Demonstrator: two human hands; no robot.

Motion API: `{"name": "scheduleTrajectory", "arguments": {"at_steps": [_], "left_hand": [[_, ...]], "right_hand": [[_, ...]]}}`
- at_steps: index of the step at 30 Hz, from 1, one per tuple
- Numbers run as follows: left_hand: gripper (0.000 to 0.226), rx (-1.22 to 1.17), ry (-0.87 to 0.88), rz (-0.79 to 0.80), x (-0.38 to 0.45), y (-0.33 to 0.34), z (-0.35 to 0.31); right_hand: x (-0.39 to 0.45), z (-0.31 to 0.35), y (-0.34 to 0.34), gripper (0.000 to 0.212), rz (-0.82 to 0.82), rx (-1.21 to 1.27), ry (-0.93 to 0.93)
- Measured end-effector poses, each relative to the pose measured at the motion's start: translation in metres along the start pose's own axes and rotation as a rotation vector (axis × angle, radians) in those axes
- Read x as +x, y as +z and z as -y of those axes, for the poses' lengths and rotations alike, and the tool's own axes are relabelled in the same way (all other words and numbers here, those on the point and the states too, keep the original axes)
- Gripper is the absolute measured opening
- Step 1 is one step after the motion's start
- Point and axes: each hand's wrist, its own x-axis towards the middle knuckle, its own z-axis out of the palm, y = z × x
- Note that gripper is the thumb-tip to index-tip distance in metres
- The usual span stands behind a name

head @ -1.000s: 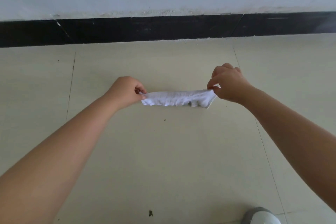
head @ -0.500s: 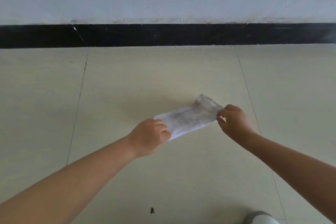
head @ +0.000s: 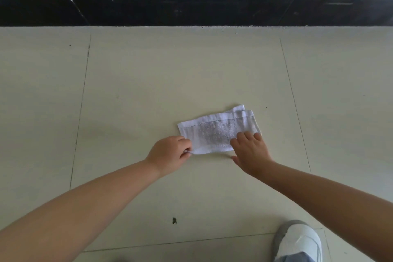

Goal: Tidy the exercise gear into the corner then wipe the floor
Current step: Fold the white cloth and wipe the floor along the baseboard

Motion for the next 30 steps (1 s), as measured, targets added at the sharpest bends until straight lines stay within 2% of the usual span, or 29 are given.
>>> {"name": "scheduleTrajectory", "arguments": {"at_steps": [6,9,11,13,16,18,21,24,27,30], "left_hand": [[0.005,-0.050,-0.081,-0.049,0.009,-0.013,0.001],[0.018,-0.060,-0.118,-0.110,0.022,-0.027,0.008],[0.018,-0.036,-0.052,-0.149,0.030,-0.038,0.009],[0.026,-0.051,0.000,-0.193,0.038,-0.049,0.012],[0.027,-0.126,0.001,-0.190,0.052,-0.066,0.009],[0.016,-0.210,-0.061,-0.179,0.060,-0.076,0.007],[0.016,-0.458,-0.160,0.002,0.066,-0.080,0.009],[0.017,-0.709,-0.270,0.168,0.064,-0.081,0.006],[0.032,-0.845,-0.352,0.221,0.061,-0.076,0.005],[0.029,-0.866,-0.419,0.174,0.059,-0.071,0.007]], "right_hand": [[0.007,-0.010,-0.009,0.042,-0.065,0.010,0.025],[0.018,-0.021,-0.035,0.026,-0.041,0.086,0.148],[0.029,-0.030,-0.048,0.020,-0.184,0.165,0.159],[0.037,-0.033,-0.059,0.031,-0.323,0.259,0.025],[0.043,-0.025,-0.074,0.021,-0.440,0.325,-0.243],[0.043,-0.020,-0.086,0.022,-0.395,0.522,-0.266],[0.043,-0.018,-0.101,0.028,-0.242,0.826,-0.184],[0.039,-0.017,-0.110,0.038,-0.084,1.010,-0.121],[0.036,-0.013,-0.112,0.056,-0.050,1.088,-0.102],[0.034,-0.013,-0.112,0.047,-0.086,0.942,-0.093]]}}
